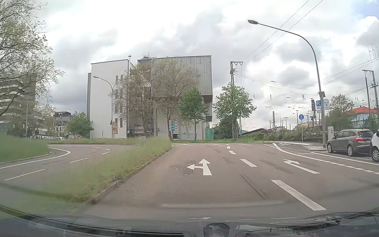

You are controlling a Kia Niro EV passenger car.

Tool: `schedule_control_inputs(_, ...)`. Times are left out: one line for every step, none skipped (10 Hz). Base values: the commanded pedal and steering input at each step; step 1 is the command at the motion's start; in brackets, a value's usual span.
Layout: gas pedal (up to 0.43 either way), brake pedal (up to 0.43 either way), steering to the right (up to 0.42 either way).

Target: Follow the waypoints while adhering to traffic rules and regulations

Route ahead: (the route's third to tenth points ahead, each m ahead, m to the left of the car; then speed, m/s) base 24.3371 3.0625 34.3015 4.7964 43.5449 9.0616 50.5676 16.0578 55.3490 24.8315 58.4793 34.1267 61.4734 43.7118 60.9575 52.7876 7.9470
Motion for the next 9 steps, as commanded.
schedule_control_inputs(0.020, 0.000, 0.001)
schedule_control_inputs(0.020, 0.000, 0.001)
schedule_control_inputs(0.020, 0.000, 0.001)
schedule_control_inputs(0.020, 0.000, 0.001)
schedule_control_inputs(0.028, 0.000, 0.001)
schedule_control_inputs(0.039, 0.000, 0.001)
schedule_control_inputs(0.047, 0.000, 0.001)
schedule_control_inputs(0.059, 0.000, 0.001)
schedule_control_inputs(0.067, 0.000, 0.001)
